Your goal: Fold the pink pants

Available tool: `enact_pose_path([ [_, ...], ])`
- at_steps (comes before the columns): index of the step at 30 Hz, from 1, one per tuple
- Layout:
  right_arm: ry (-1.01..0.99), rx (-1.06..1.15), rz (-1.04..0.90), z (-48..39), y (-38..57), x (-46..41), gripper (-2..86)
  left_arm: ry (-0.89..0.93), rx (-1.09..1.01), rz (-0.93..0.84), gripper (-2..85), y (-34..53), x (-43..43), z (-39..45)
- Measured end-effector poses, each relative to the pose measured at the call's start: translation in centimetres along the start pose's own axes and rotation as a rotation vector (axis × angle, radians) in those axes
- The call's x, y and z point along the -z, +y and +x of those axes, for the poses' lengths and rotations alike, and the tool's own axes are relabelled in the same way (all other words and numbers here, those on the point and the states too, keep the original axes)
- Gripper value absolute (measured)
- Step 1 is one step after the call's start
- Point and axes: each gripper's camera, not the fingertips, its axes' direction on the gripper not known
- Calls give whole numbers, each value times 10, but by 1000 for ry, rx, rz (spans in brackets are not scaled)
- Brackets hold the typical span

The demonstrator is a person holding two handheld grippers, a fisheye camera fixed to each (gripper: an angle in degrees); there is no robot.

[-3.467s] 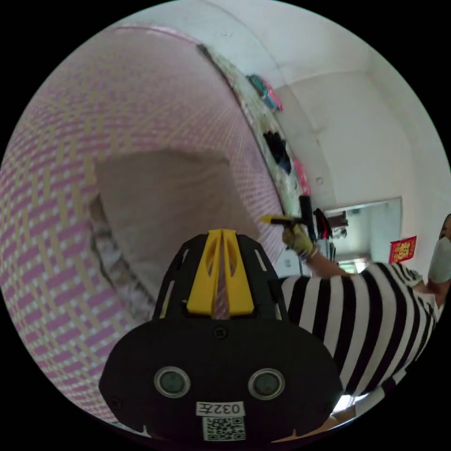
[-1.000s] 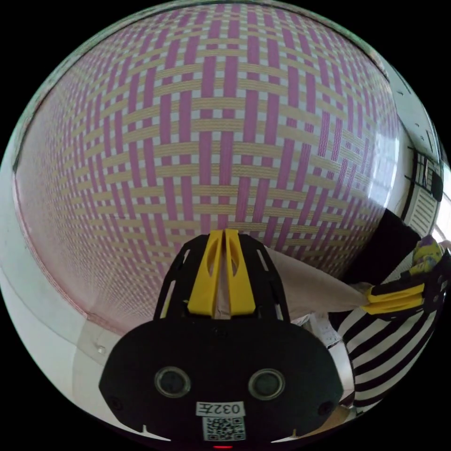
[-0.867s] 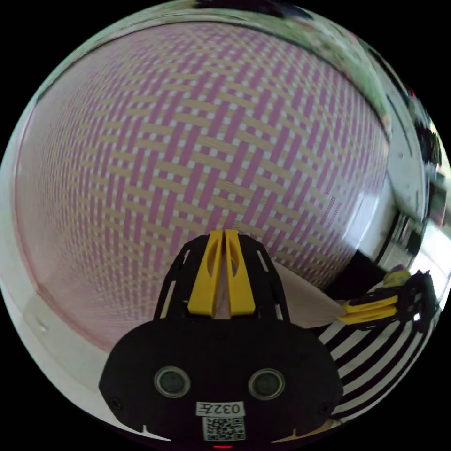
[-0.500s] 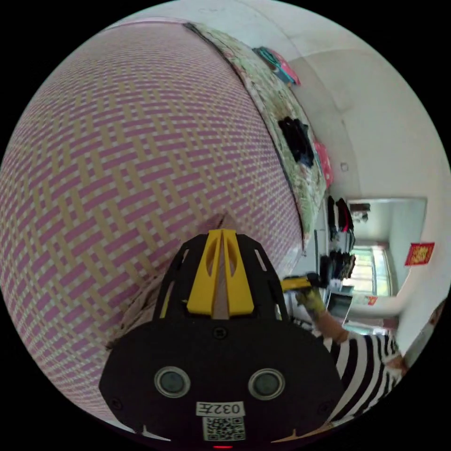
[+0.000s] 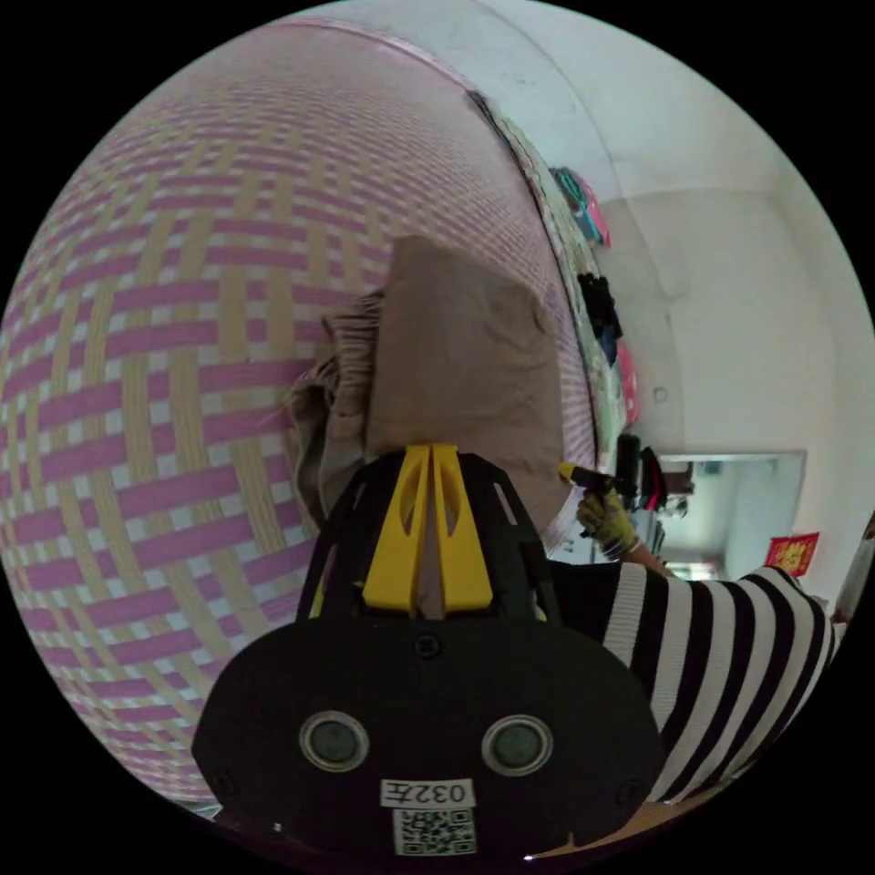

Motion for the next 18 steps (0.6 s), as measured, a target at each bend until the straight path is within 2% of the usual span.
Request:
enact_pose_path([
  [2, 16, 19, -19, -19, -2, 8, -4, 7, -2, 66, -8, 5, 24, 13],
  [4, -27, 26, 6, -38, -1, 29, 4, 78, 44, 232, -5, 27, 73, 14],
  [6, -19, 0, 45, -46, 2, 47, 24, 86, 98, 288, 2, 44, 104, 5],
  [8, 14, -29, 57, -50, 3, 61, 48, 63, 137, 240, 30, 52, 123, -4],
  [10, -12, -80, 12, -49, -1, 66, 80, 118, 176, 150, 81, 55, 136, -12],
  [14, -77, -136, -80, -57, -8, 56, 102, 183, 168, 116, 101, 44, 147, -4],
  [18, -188, -138, -166, -90, -15, 36, 111, 329, 153, 74, 123, 20, 145, 5],
])
